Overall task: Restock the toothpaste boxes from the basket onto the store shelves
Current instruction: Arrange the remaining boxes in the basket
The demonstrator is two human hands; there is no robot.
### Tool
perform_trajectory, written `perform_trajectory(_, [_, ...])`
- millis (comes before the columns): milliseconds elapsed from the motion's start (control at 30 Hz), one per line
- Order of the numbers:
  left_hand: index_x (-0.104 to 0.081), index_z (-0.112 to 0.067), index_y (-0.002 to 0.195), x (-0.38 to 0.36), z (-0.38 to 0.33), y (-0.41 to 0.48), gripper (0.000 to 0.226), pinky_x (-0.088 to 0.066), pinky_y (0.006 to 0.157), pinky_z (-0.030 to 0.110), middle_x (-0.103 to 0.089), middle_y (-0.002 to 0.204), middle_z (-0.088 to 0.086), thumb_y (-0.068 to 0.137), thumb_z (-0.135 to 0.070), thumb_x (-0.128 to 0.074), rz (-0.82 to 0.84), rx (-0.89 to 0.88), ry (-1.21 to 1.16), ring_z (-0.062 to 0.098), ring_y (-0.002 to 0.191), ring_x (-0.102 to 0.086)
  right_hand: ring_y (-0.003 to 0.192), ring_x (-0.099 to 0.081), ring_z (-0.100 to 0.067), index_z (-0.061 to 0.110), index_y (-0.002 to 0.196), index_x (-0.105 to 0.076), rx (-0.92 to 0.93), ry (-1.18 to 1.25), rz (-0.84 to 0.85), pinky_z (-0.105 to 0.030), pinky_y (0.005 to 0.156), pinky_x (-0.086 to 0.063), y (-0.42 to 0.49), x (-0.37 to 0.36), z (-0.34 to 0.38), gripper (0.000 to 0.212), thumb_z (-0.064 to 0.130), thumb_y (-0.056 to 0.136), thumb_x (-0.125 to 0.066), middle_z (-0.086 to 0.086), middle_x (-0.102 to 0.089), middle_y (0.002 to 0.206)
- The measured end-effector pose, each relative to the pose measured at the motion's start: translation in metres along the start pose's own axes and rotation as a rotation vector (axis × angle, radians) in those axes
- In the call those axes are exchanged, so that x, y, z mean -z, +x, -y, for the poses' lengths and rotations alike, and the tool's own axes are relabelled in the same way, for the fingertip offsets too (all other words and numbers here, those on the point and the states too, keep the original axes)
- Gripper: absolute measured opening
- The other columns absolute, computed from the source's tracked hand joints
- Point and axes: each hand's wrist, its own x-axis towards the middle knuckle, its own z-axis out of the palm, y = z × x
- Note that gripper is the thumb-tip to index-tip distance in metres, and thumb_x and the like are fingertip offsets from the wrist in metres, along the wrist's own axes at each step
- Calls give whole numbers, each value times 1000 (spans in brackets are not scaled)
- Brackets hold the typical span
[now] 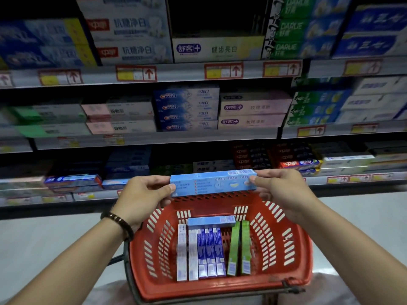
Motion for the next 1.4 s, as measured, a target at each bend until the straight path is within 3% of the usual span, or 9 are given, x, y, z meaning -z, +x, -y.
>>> perform_trajectory(200, [-73, -12, 107, 1, 4, 4, 13, -64, 73, 26, -78, 83, 8, 95, -9, -72, -3, 47, -97, 16, 75, -72, 89, -79, -26, 12, 105, -78, -3, 11, -28, -33, 73, -59, -2, -7, 2, 23, 26, 88, -86, -9, -82, 91])
perform_trajectory(500, [-66, -12, 110, 2, -1, -1, 22, -65, 80, 49, -77, 102, 21, 91, -12, -78, -6, 97, -166, 39, 86, -78, 74, -74, -24, 11, 86, -71, -4, 3, -53, -34, 64, -57, -8, -12, 7, 21, 26, 91, -84, -17, -80, 93])
perform_trajectory(633, [-67, -7, 107, -2, -6, -6, 18, -65, 76, 44, -78, 97, 23, 92, -10, -76, -5, 95, -215, 41, 83, -77, 83, -75, -27, 10, 84, -68, -32, -1, -92, -33, 67, -61, -8, -13, 5, 24, 26, 92, -84, -17, -78, 98])
perform_trajectory(733, [-69, -2, 108, -5, -9, -9, 18, -66, 72, 40, -76, 100, 25, 94, -11, -75, -4, 115, -241, 41, 83, -78, 94, -77, -42, 10, 83, -61, -54, 29, -133, -39, 71, -64, -7, -15, 2, 29, 26, 91, -84, -24, -77, 99])
perform_trajectory(833, [-70, 0, 105, -7, -9, -8, 17, -66, 67, 36, -75, 108, 19, 96, -14, -72, -10, 126, -222, 39, 83, -78, 86, -76, -46, 12, 79, -57, -50, -6, -162, -43, 70, -59, -7, -17, 1, 34, 31, 92, -83, -28, -76, 92])
perform_trajectory(1000, [-70, -5, 111, -6, -8, -5, 30, -65, 83, 45, -80, 95, 14, 97, -32, -70, 14, 150, -106, 31, 85, -79, 58, -64, -22, 14, 77, -55, -40, -27, -153, -36, 61, -52, -11, -19, 4, 40, 39, 93, -81, -12, -67, 65])
perform_trajectory(1133, [-71, -7, 111, -6, -10, -4, 34, -62, 88, 44, -80, 96, 12, 96, -37, -71, 24, 170, -133, 28, 89, -79, 73, -73, -29, 12, 88, -57, -70, -4, -98, -39, 68, -56, -13, -20, 6, 43, 50, 95, -75, -18, -78, 83])
perform_trajectory(1267, [-69, 2, 114, -3, -10, -2, 24, -65, 72, 27, -78, 101, 21, 93, -8, -74, 54, 170, -239, 27, 90, -79, 79, -74, -30, 2, 102, -63, -100, 119, -87, -40, 71, -55, -11, -22, 9, 26, 26, 101, -71, -20, -80, 93])
perform_trajectory(1400, [-67, 4, 115, 1, -13, -4, 24, -65, 73, 27, -78, 99, 22, 92, 2, -71, 65, 184, -297, 25, 88, -79, 72, -73, -28, -6, 104, -66, -114, 151, -103, -37, 67, -57, -11, -22, 10, 10, 2, 98, -63, -24, -76, 87])
